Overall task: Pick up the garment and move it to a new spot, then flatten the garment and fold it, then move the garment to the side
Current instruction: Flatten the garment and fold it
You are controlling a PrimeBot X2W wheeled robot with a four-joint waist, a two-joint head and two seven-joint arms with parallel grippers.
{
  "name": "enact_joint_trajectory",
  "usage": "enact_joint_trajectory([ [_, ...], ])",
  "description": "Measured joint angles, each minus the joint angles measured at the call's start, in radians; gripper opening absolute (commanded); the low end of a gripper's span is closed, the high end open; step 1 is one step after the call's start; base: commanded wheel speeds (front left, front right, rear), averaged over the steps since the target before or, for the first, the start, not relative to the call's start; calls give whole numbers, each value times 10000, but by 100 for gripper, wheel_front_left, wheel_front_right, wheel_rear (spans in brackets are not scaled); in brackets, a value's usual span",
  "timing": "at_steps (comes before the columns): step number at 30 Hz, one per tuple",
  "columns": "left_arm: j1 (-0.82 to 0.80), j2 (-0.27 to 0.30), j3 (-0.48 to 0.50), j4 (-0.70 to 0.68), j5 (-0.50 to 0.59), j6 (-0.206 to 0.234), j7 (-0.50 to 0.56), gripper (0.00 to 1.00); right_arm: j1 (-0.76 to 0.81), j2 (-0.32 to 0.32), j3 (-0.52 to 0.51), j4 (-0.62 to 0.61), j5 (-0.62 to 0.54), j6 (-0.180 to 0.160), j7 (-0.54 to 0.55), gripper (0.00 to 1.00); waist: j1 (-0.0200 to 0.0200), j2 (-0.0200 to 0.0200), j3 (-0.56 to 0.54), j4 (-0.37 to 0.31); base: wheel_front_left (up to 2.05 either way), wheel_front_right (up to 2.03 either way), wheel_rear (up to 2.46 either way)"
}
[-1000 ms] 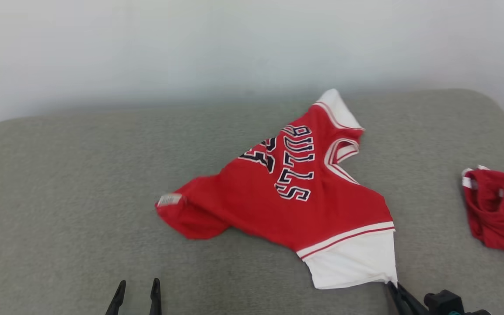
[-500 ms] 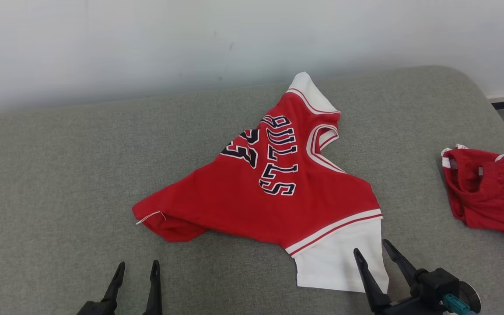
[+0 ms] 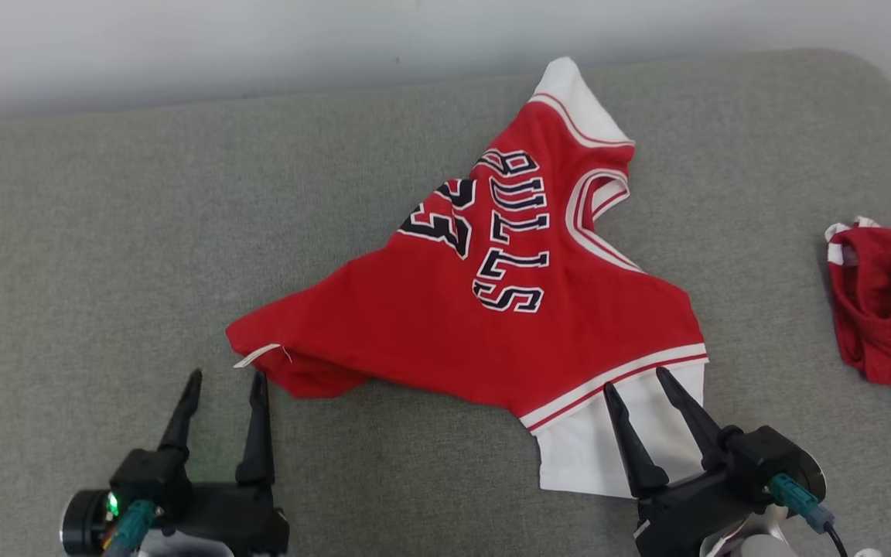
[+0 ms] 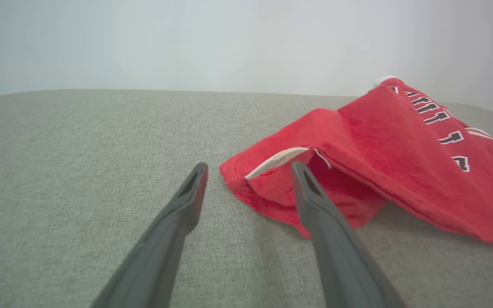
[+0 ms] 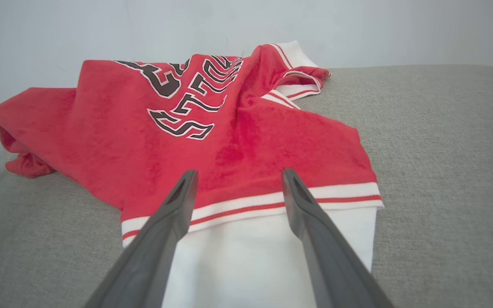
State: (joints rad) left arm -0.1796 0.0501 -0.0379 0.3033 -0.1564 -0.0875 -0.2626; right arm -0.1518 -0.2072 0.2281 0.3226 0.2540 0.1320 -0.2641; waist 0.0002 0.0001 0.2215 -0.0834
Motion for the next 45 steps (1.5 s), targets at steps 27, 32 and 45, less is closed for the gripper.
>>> enact_joint_trajectory([
  [27, -871, 4, 113, 90, 665, -201, 0, 0, -538, 347, 165, 284, -77, 0, 0, 100, -1, 0, 783, -369, 0, 0, 0],
  [32, -846, 4, 38, 17, 769, -274, 0, 0, -510, 405, 121, 401, -67, 0, 0, 100, -1, 0, 613, -346, 0, 0, 0],
  [45, 196, 522, -1055, -1835, 1908, -353, -2, 0, 226, 688, -94, 1193, -4, 0, 0, 100, -3, -1, -744, -8, 0, 0, 0],
])
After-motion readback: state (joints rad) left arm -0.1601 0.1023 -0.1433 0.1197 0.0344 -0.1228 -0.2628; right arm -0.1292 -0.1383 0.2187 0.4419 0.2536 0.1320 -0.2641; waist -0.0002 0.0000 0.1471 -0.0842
